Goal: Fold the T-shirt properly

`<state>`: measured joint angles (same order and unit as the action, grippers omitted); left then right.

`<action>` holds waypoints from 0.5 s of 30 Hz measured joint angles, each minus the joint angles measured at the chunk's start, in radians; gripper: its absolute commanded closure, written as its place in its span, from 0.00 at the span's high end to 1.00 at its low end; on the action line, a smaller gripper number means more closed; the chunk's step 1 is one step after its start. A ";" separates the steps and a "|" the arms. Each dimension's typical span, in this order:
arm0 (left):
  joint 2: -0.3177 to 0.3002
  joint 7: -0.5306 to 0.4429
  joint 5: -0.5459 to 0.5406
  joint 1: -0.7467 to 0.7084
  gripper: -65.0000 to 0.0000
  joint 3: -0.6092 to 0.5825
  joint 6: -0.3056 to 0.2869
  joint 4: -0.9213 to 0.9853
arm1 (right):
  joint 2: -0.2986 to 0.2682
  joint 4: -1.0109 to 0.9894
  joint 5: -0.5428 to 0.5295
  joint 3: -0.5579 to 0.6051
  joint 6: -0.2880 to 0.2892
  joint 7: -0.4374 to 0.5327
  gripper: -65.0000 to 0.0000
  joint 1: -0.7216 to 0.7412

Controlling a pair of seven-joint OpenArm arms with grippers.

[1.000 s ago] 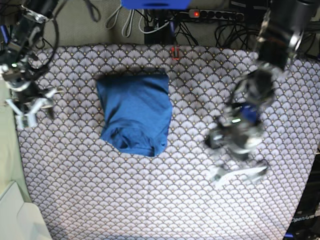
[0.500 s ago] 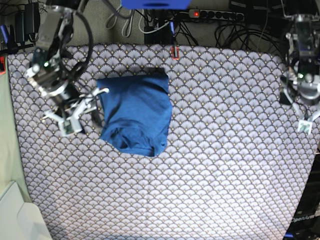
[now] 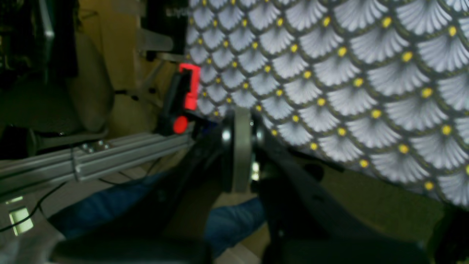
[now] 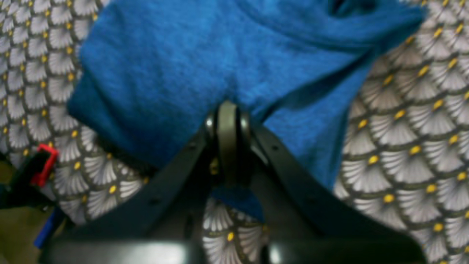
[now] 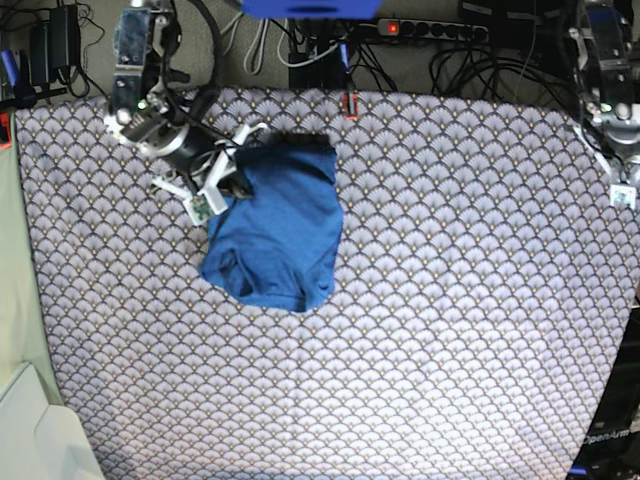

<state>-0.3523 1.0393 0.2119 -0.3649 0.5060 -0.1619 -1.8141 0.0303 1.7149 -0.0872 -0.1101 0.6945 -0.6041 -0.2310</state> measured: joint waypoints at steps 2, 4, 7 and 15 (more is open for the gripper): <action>0.004 -0.004 -0.002 -0.025 0.00 -0.005 0.000 0.000 | 0.000 -0.043 -0.005 0.000 -0.001 0.013 0.00 0.009; 0.021 -0.042 0.005 -0.040 0.00 0.000 0.001 0.003 | 0.000 -0.075 -0.017 -0.001 -0.003 0.029 0.00 0.011; 0.026 -0.126 -0.001 -0.079 0.00 -0.005 0.000 0.005 | 0.000 -0.021 0.003 -0.005 -0.001 -0.006 0.00 -0.002; 0.030 -0.155 -0.127 -0.149 0.00 -0.005 0.001 0.007 | 0.022 0.288 -0.008 -0.087 0.005 0.005 0.00 -0.118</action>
<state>-0.3225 0.8841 0.0849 -0.5140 0.5014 -0.1612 -1.8069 0.0525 2.0026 -0.0956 -0.1974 0.6994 -0.5995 -0.3489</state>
